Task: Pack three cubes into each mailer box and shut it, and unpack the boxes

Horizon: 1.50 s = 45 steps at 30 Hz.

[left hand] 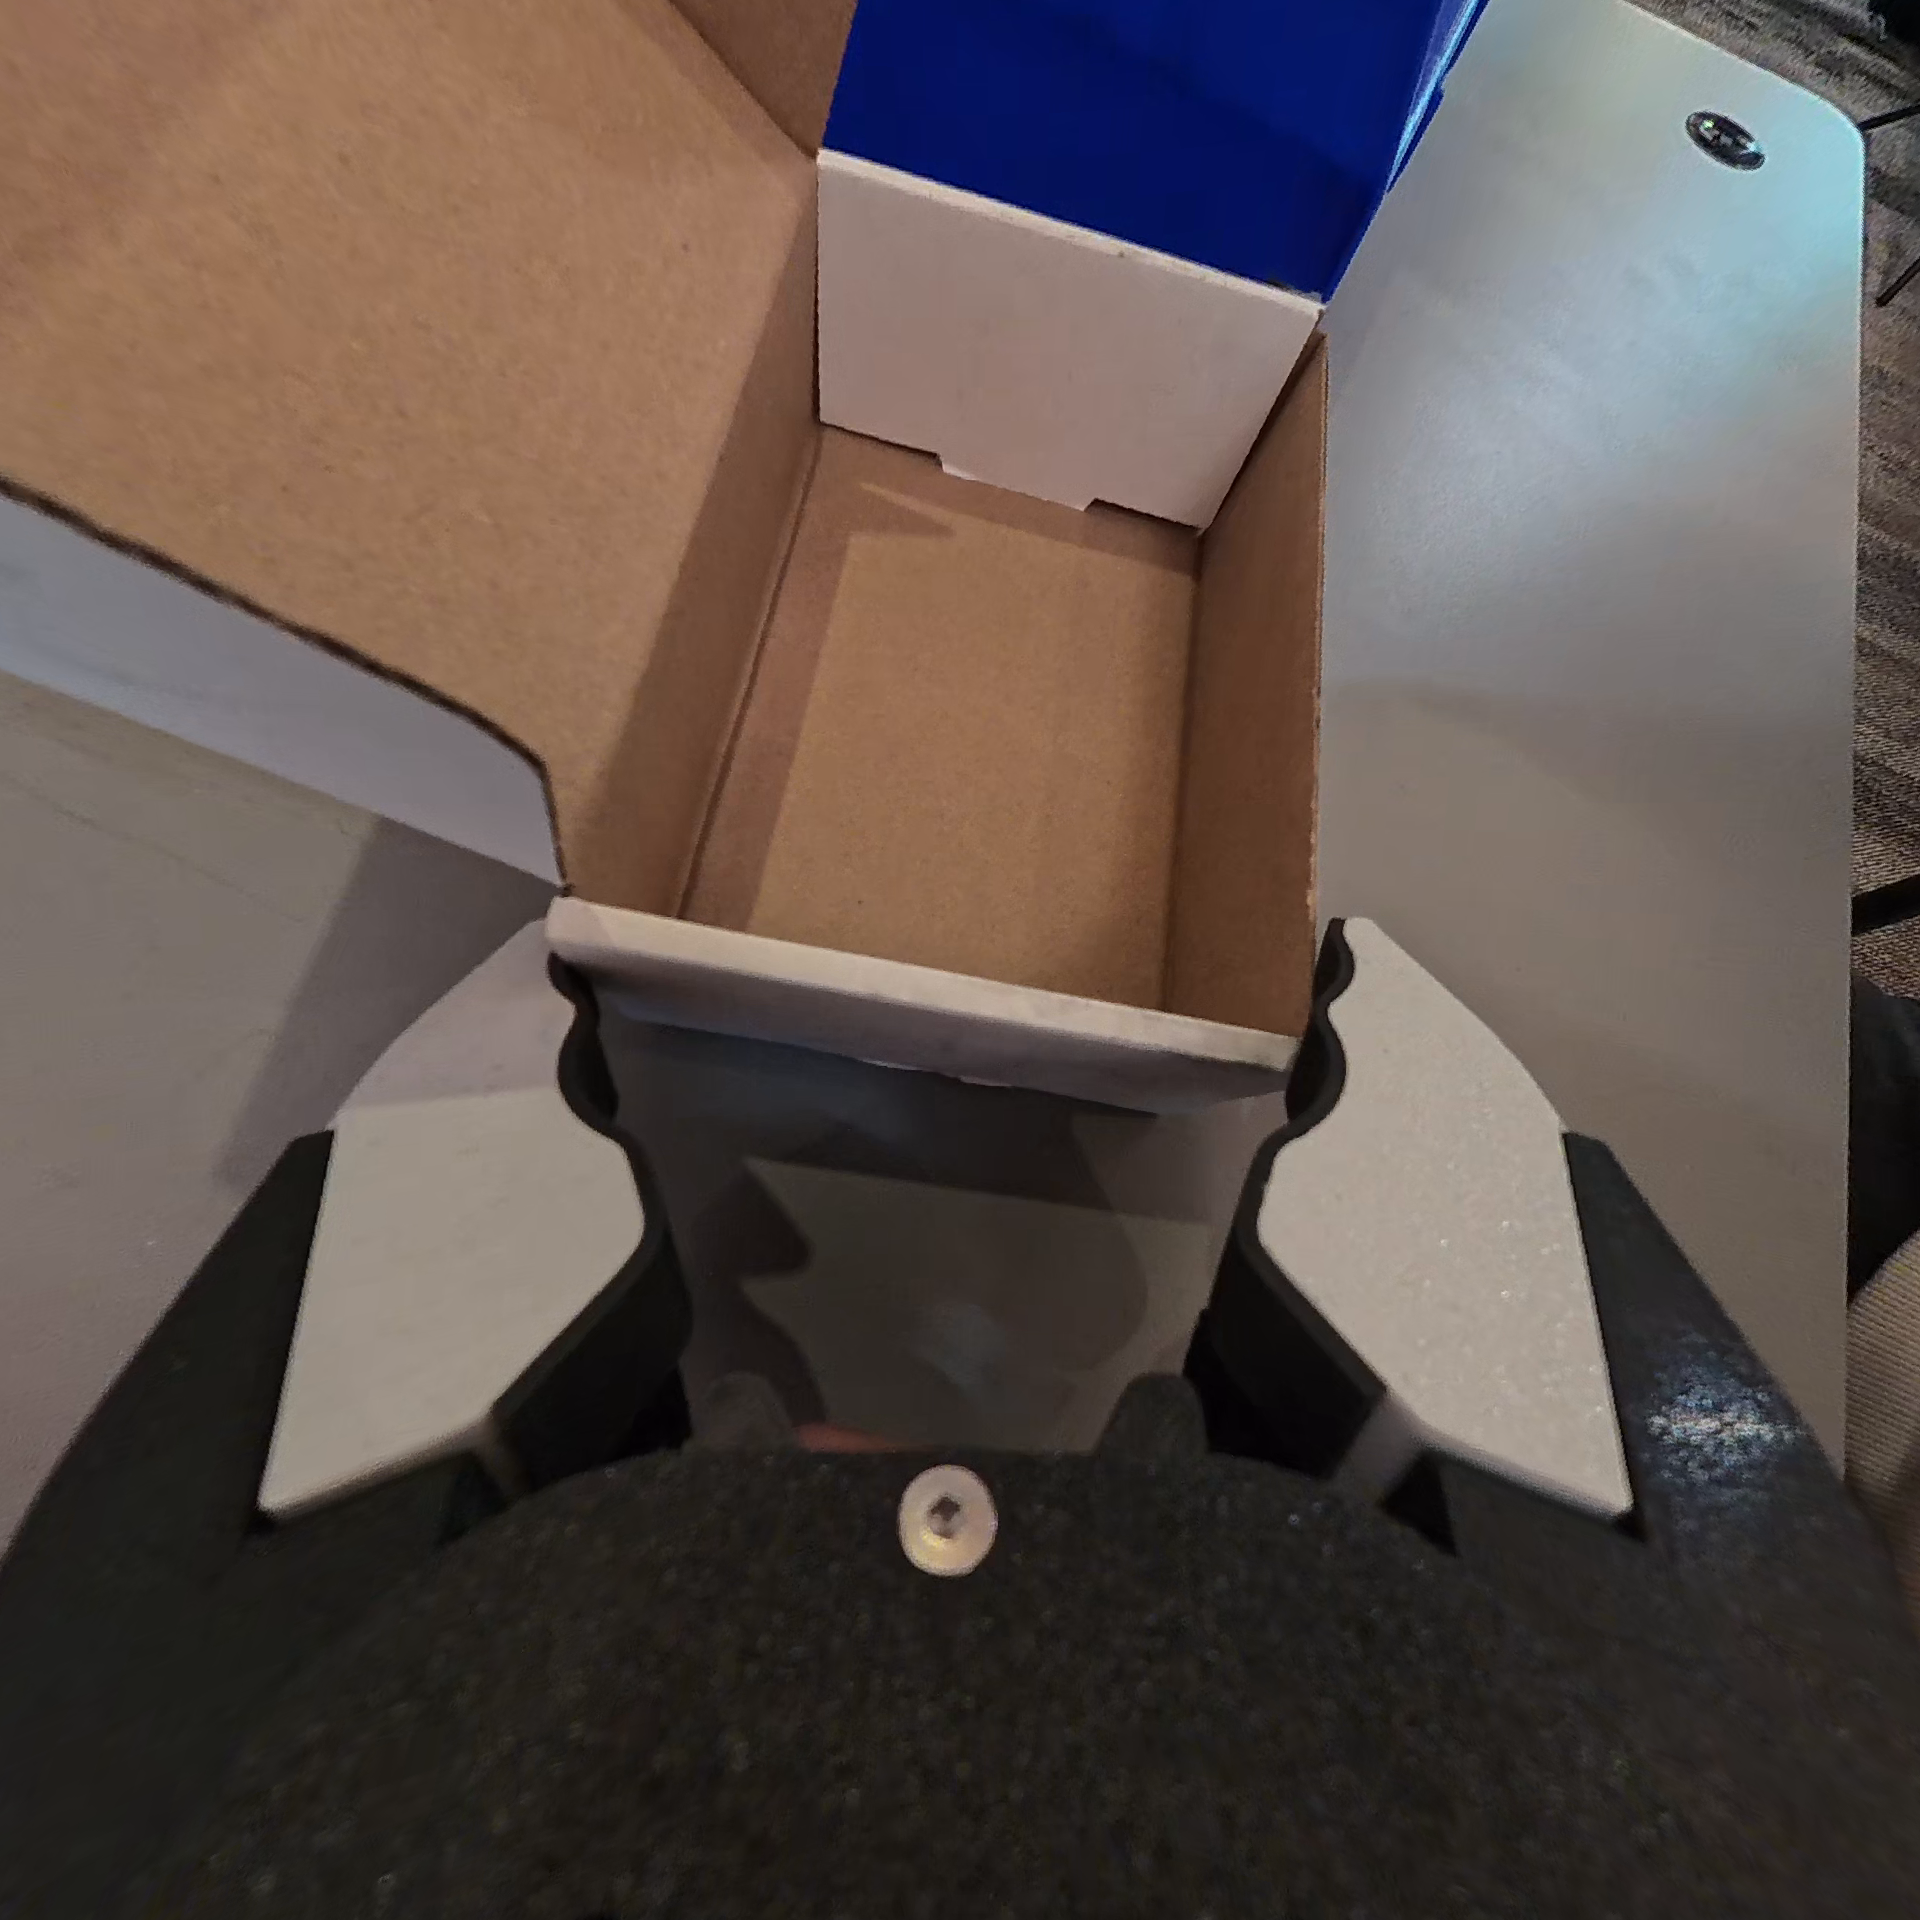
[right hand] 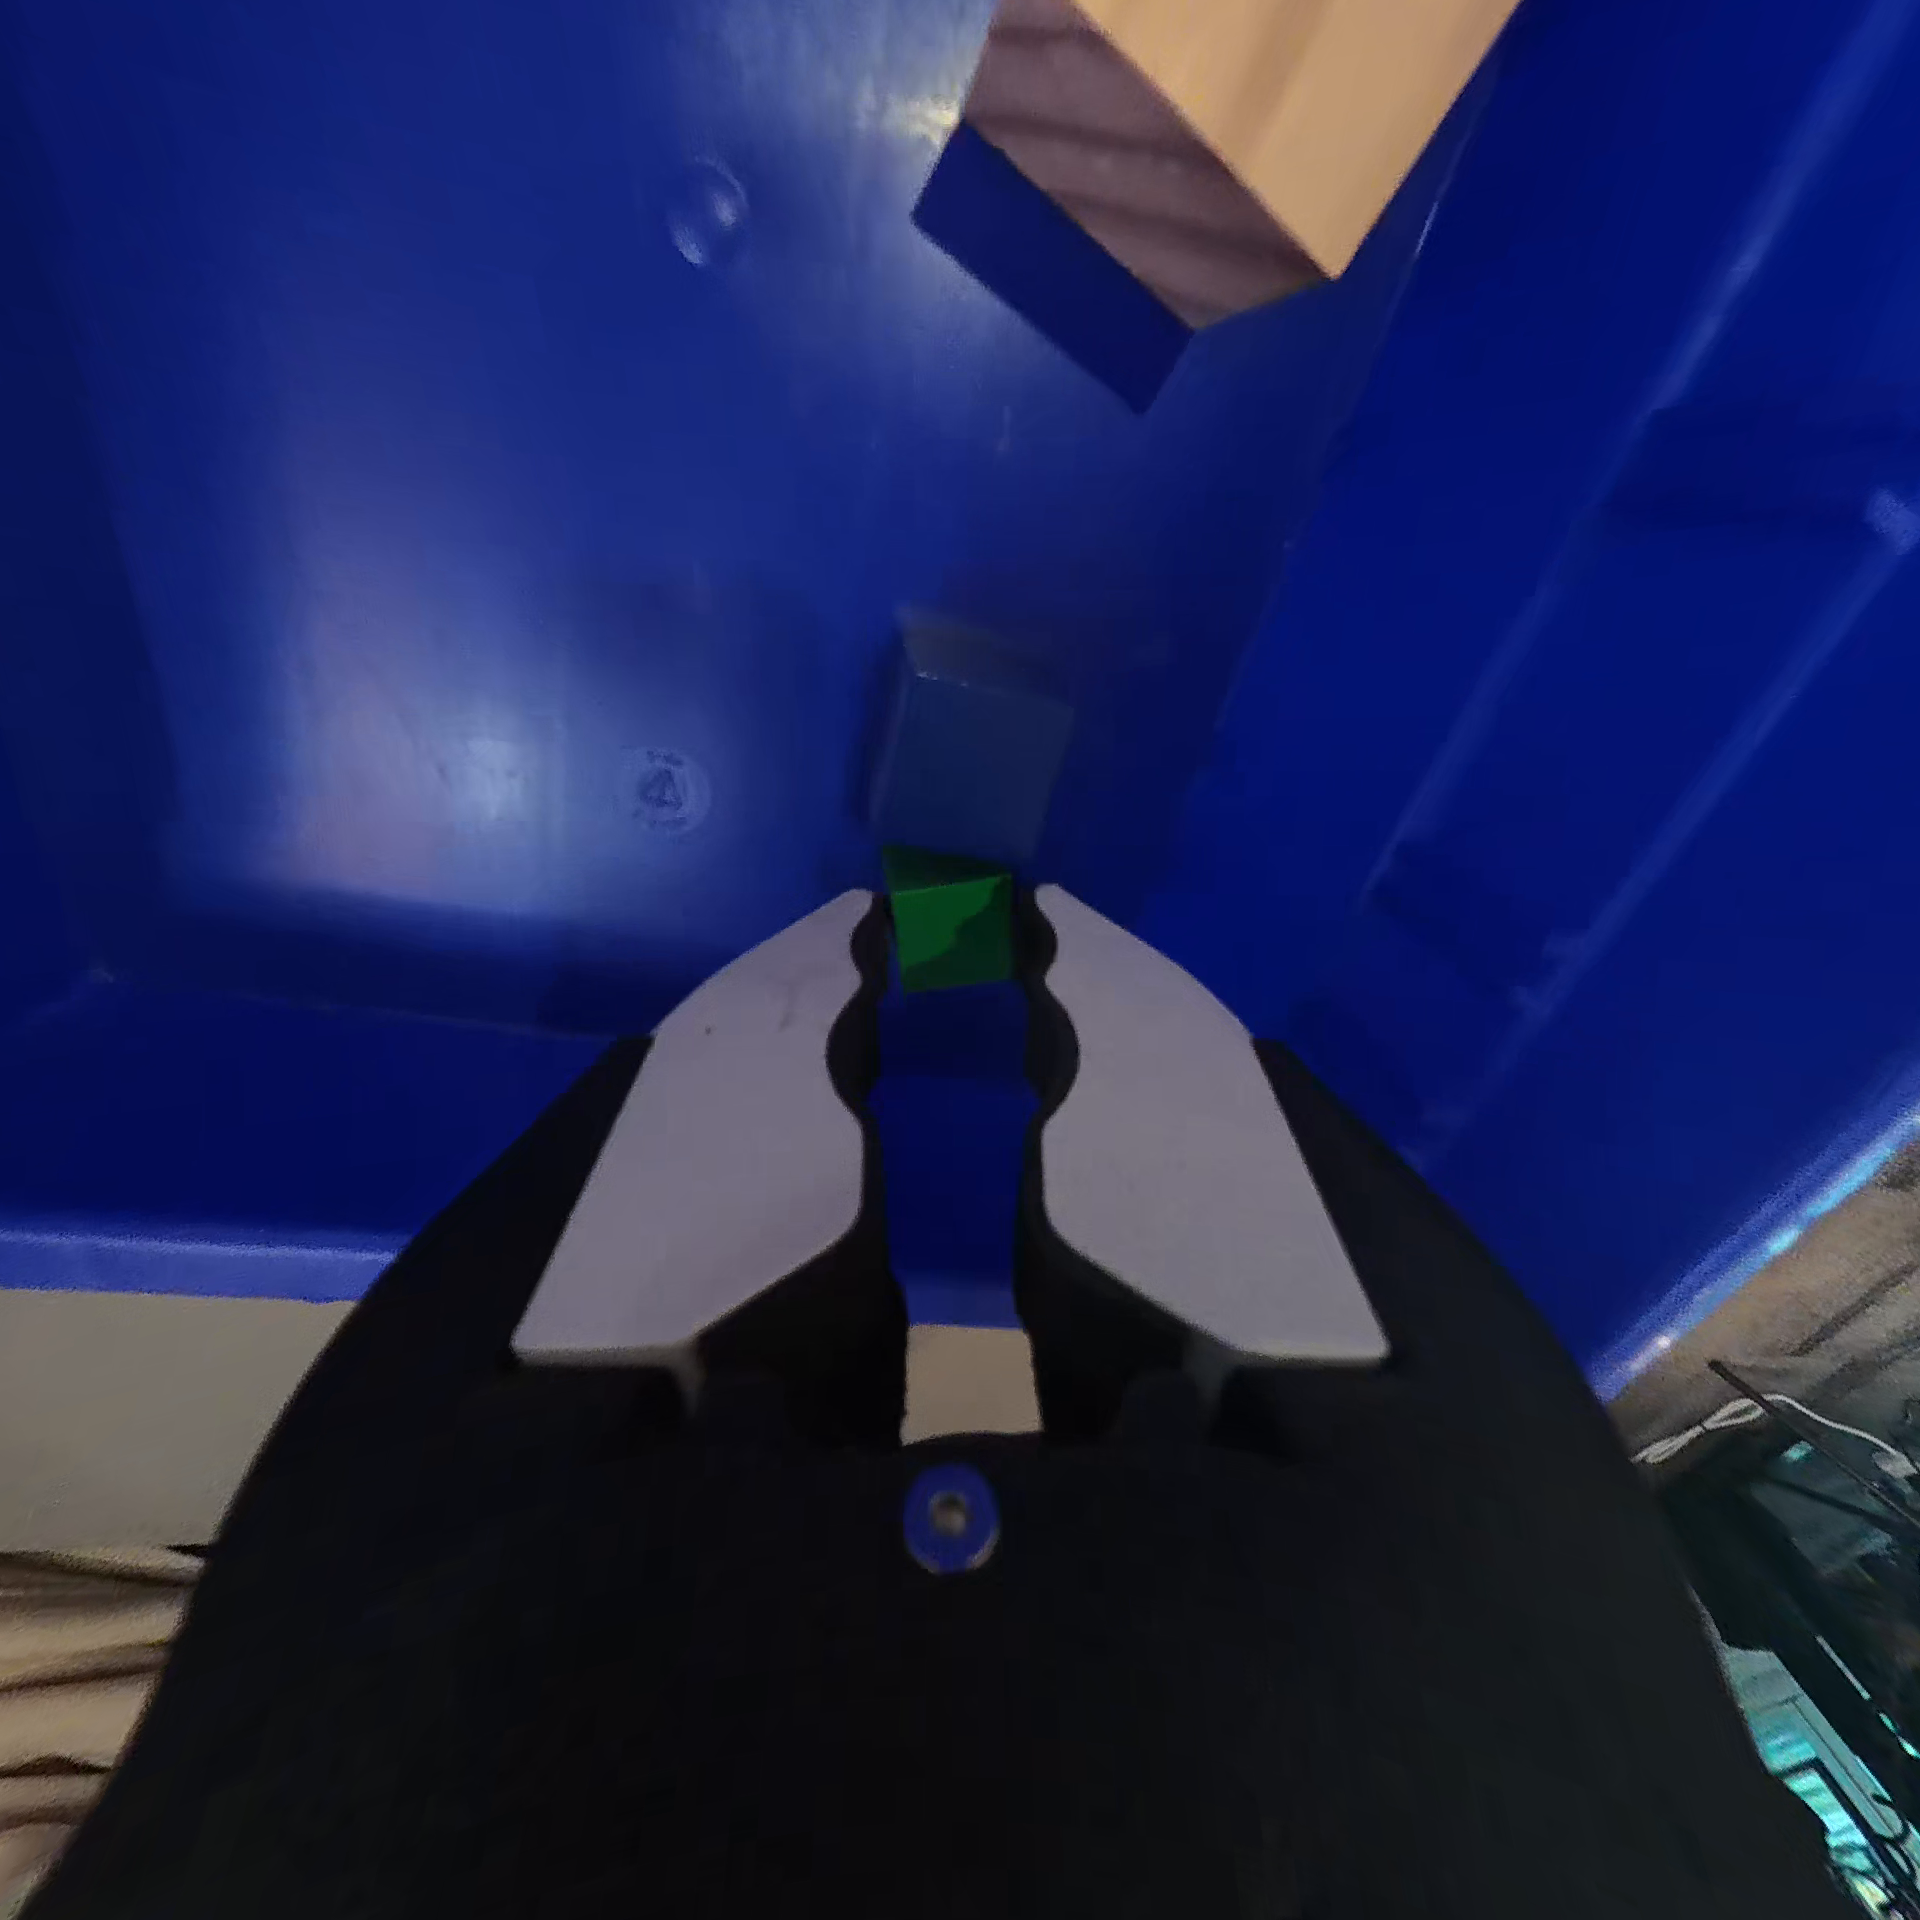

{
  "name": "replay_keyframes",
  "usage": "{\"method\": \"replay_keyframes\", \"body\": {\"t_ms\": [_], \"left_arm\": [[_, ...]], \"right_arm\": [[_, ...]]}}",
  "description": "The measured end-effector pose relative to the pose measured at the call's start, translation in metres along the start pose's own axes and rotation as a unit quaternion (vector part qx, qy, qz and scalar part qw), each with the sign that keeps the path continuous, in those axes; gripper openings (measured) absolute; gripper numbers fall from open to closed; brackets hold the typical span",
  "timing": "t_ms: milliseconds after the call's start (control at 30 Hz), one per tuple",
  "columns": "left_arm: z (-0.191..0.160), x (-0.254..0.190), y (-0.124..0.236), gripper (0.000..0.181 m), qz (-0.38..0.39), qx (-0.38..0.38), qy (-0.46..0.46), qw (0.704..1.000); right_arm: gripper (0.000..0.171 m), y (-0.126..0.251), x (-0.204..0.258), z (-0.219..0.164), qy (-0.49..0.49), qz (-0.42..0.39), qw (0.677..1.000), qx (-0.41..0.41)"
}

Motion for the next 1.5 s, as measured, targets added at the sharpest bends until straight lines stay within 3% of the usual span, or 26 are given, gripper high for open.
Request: {"method": "replay_keyframes", "body": {"t_ms": [133,233,333,400,500,667,767,833,867,967,1200,1500], "left_arm": [[-0.001,0.001,0.001,0.127,-0.002,0.001,-0.001,1.0],[-0.005,0.004,0.005,0.127,-0.012,0.012,-0.014,1.0],[-0.006,0.023,0.016,0.125,0.009,0.012,-0.031,0.999],[0.002,0.031,0.027,0.122,0.008,-0.014,-0.014,1.0],[0.022,0.037,0.048,0.114,-0.006,-0.047,0.039,0.998],[0.054,0.071,0.077,0.088,0.052,-0.071,0.134,0.987],[0.057,0.091,0.066,0.073,0.084,-0.042,0.172,0.981],[0.064,0.088,0.061,0.037,0.054,-0.047,0.202,0.977],[0.067,0.084,0.062,0.025,0.047,-0.056,0.215,0.974],[0.064,0.072,0.069,0.015,0.087,-0.079,0.18,0.977],[0.025,0.006,0.087,0.009,0.176,-0.112,0.033,0.977],[0.013,-0.026,0.105,0.009,0.172,-0.11,0.013,0.979]], "right_arm": [[0.037,0.035,0.004,-0.002,0.013,-0.073,0.996,-0.048],[0.038,0.083,0.045,0.018,0.049,-0.081,0.979,-0.183],[0.038,0.112,0.137,0.05,0.131,0.059,0.926,-0.35],[0.039,0.111,0.195,0.063,0.185,0.16,0.884,-0.398],[0.046,0.089,0.228,0.083,0.197,0.174,0.884,-0.387],[0.05,0.062,0.246,0.122,0.205,0.163,0.892,-0.368],[0.038,0.046,0.238,0.135,0.186,0.115,0.915,-0.338],[0.013,0.044,0.245,0.129,0.186,0.131,0.914,-0.334],[0.009,0.047,0.248,0.126,0.18,0.139,0.909,-0.35],[0.005,0.056,0.247,0.101,0.191,0.099,0.893,-0.395],[0.005,0.049,0.261,0.006,0.187,0.068,0.861,-0.467],[0.005,0.048,0.278,-0.042,0.136,0.045,0.882,-0.449]]}}
Point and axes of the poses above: each gripper's, where its closed fingertips meet, y back along the fingers, z out of its top, x = y × z across the jaws, the point moved 2 cm from there along y, back along the fingers, and after that the axes turned 12 degrees about z, right-handed, at the moved point
